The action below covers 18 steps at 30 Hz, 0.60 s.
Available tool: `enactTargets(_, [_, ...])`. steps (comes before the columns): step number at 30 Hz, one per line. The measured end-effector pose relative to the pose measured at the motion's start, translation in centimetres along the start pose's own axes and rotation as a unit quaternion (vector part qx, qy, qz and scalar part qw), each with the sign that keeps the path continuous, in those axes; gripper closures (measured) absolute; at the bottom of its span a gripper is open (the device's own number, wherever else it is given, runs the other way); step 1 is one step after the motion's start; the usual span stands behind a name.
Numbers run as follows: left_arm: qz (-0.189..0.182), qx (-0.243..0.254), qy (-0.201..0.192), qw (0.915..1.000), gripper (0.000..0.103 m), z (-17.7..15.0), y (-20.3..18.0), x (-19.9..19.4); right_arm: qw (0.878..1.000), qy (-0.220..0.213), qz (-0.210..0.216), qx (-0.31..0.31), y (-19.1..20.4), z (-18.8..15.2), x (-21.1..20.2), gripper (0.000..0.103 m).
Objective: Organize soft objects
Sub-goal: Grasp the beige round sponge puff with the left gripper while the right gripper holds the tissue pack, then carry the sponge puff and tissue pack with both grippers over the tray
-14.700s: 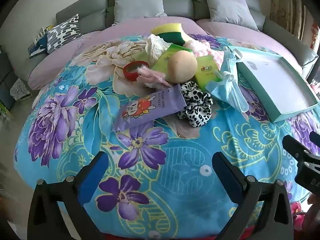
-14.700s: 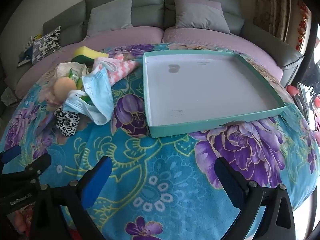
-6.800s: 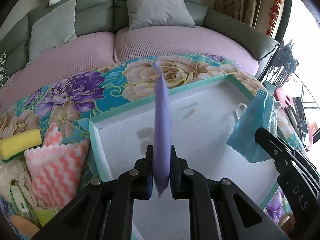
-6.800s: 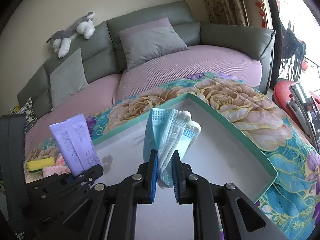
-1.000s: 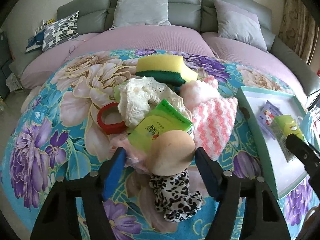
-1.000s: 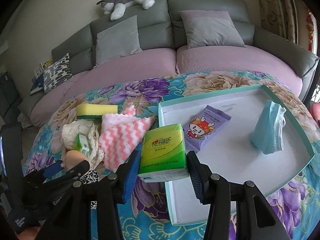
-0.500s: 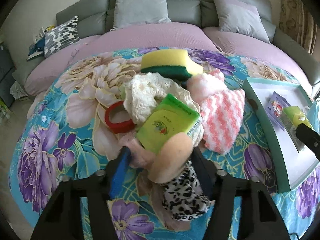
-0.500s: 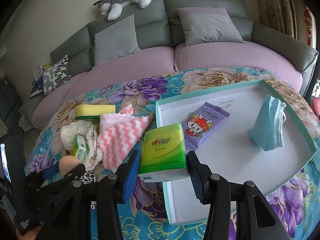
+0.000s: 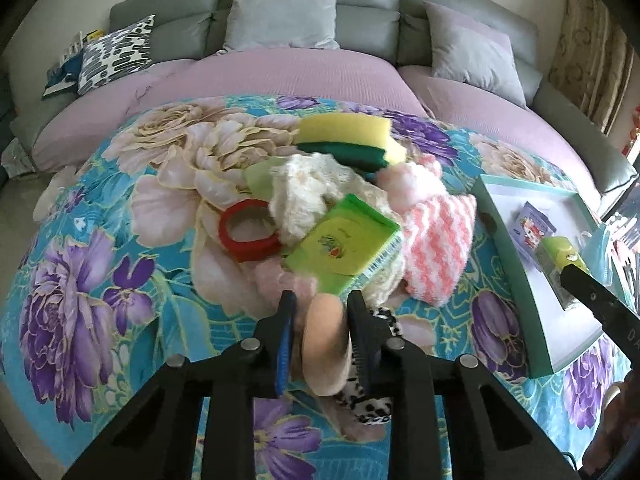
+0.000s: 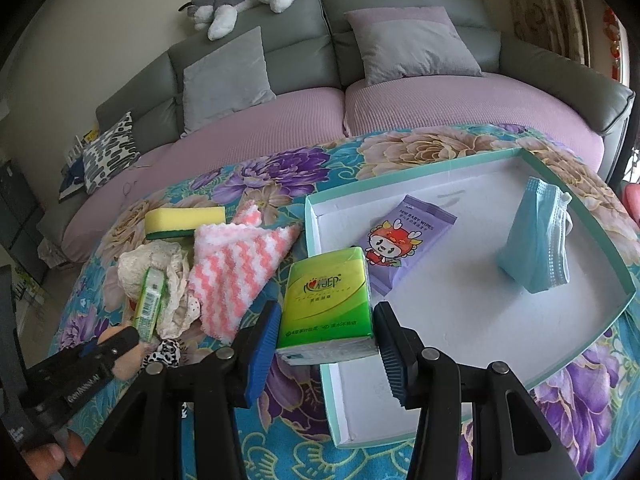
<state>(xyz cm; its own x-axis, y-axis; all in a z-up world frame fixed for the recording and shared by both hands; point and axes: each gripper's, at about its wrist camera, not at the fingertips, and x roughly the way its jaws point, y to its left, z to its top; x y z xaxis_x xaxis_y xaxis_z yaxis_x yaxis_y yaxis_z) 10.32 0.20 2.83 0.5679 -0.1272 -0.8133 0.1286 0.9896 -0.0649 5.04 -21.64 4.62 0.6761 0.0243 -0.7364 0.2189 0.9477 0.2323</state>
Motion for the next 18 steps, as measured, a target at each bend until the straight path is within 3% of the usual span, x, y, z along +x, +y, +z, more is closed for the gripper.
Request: enactTargets(18, [0.01,0.002,0.052,0.9986,0.076,-2.0,1.9,0.6,1.0,0.006,0.0,-0.005,0.4,-0.2,0.3,0.052])
